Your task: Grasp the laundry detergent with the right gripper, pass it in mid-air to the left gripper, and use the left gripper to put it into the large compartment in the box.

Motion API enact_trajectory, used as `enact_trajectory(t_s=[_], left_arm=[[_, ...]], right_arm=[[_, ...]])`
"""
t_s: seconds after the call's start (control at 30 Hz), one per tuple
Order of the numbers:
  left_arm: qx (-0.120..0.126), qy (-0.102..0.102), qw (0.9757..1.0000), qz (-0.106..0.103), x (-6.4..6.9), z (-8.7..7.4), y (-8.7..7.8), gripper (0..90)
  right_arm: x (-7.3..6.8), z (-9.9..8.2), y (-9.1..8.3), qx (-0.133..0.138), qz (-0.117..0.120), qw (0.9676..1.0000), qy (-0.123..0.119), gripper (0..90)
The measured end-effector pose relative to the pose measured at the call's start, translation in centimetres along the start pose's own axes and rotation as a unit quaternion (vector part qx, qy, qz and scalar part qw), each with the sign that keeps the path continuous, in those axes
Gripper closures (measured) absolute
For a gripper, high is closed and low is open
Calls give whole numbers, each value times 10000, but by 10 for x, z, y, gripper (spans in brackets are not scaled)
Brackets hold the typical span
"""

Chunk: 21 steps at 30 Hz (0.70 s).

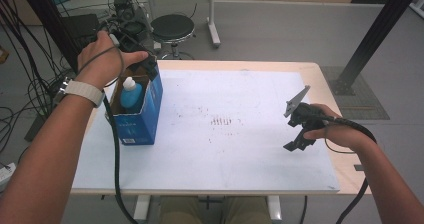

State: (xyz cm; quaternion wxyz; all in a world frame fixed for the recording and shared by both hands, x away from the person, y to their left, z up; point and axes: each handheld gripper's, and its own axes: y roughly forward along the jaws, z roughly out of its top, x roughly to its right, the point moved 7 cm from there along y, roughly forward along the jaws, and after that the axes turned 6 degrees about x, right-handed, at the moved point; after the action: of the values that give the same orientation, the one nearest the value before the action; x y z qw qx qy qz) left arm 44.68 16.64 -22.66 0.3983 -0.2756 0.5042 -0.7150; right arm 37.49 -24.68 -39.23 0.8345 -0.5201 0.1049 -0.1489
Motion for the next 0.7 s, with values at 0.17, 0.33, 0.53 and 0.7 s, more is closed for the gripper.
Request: enact_trajectory(t_s=[0.17, 0.33, 0.53, 0.7], left_arm=[[33, 439, 9988, -218, 15, -2, 0, 106], [-21, 934, 9946, -460, 32, -6, 2, 109], [-212, 1498, 9864, -638, 51, -13, 10, 109], [-315, 1949, 9769, -816, 68, -18, 17, 109]], right_arm=[[1, 0, -2, -20, -15, 10000, 49, 93], [2, 0, -3, -17, -23, 10000, 58, 94], [2, 2, -4, -15, -23, 10000, 42, 94], [3, 3, -3, -17, -24, 10000, 34, 94]])
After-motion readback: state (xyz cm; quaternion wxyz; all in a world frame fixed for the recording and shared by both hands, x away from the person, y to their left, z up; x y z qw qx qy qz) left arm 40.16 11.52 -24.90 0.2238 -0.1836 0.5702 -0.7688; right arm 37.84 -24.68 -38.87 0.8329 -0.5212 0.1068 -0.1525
